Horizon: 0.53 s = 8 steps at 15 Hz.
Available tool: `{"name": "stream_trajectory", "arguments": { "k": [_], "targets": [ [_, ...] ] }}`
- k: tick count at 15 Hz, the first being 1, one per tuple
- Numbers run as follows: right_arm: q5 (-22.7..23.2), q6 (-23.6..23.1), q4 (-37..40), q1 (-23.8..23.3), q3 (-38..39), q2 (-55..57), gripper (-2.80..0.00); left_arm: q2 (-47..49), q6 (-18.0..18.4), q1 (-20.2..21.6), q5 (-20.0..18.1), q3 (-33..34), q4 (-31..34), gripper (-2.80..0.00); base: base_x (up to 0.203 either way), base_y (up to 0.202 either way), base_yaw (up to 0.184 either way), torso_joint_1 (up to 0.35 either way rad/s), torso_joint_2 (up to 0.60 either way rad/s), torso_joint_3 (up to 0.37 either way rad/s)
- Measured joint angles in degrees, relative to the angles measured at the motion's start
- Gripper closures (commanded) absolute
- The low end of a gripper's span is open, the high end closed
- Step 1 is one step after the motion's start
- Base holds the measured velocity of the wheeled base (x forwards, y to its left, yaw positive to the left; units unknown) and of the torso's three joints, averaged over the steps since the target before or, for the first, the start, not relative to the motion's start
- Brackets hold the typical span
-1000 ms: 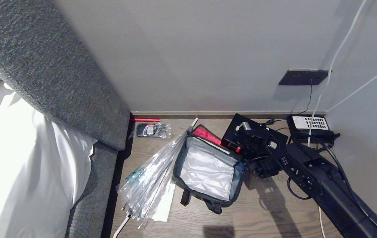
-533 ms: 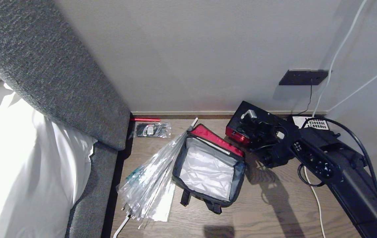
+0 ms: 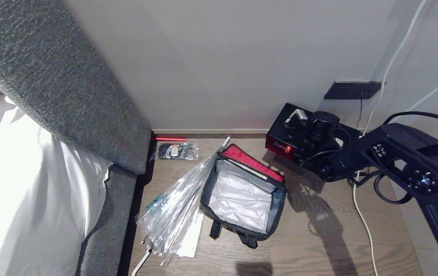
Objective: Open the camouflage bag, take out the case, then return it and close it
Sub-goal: Place the black box back
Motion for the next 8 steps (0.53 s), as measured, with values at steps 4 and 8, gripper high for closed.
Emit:
{"name": "stream_trajectory", "arguments": {
  "k": [4,8],
  "targets": [
    [-0.3,6.0,0.6,4.8,8.3,-6.0,0.0,0.0,0.0,0.0,0.0,0.0,0.0,0.0,0.0,0.0,0.0,0.0,0.0,0.0],
    [0.0,8.4,0.2,9.6,15.2,-11.0,0.0,0.0,0.0,0.0,0.0,0.0,0.0,0.0,0.0,0.0,0.0,0.0,0.0,0.0]
  ]
}}
